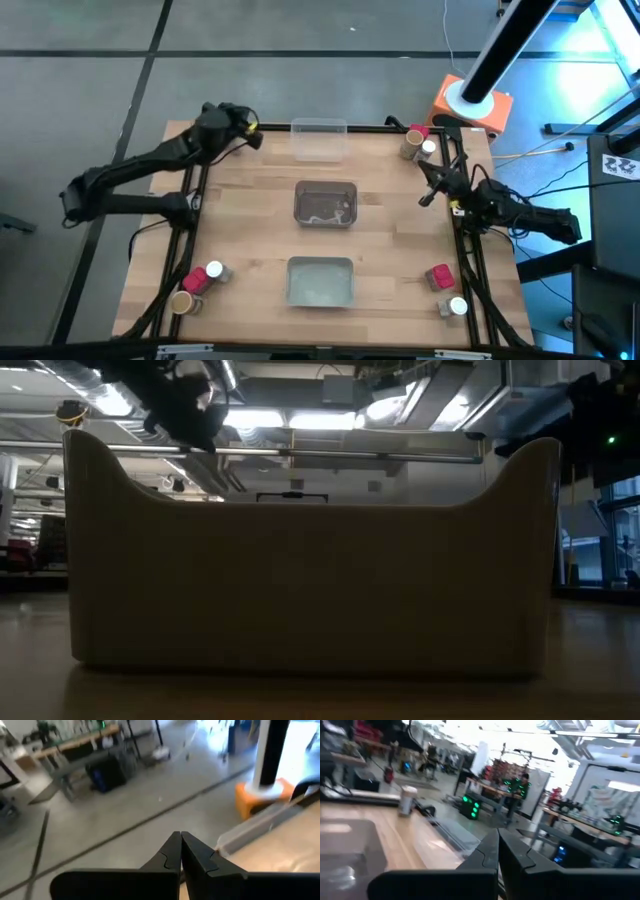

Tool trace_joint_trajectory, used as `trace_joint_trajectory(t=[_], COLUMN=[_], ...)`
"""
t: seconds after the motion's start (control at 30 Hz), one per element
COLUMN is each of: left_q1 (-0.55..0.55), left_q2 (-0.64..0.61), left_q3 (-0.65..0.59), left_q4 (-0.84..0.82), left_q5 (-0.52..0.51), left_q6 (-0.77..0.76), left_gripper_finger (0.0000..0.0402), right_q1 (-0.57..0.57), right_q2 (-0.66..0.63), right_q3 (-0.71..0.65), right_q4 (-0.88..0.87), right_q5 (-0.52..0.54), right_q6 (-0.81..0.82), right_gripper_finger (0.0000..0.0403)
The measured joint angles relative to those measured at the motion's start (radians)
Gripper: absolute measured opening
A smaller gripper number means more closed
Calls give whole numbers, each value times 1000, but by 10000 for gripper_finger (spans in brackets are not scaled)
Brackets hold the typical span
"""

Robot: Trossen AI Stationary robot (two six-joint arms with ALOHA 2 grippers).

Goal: Sort spices by type
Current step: Put the top left gold seasoning bottle into the transparent bin

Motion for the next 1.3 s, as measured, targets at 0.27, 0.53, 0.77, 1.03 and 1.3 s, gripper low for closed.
trace_joint_trajectory(t=[0.27,0.53,0.77,1.03,1.3], left_q1=[151,219,239,315,353], left_q2=[190,276,272,296,324], left_q3=[265,337,366,405,405], left_q4=[-435,-588,-635,-725,-790], left_q5=[289,344,344,344,344], left_q6=[-20,82,86,-13,50], left_gripper_finger=[0,7,106,234,278], right_q1=[-52,-56,-56,-56,-56], right_q2=[0,0,0,0,0], right_q3=[0,0,0,0,0], right_q4=[12,11,11,3,-6], right_q5=[-14,-33,-34,-34,-34], right_q6=[1,20,63,82,81], right_gripper_finger=[7,7,7,7,7])
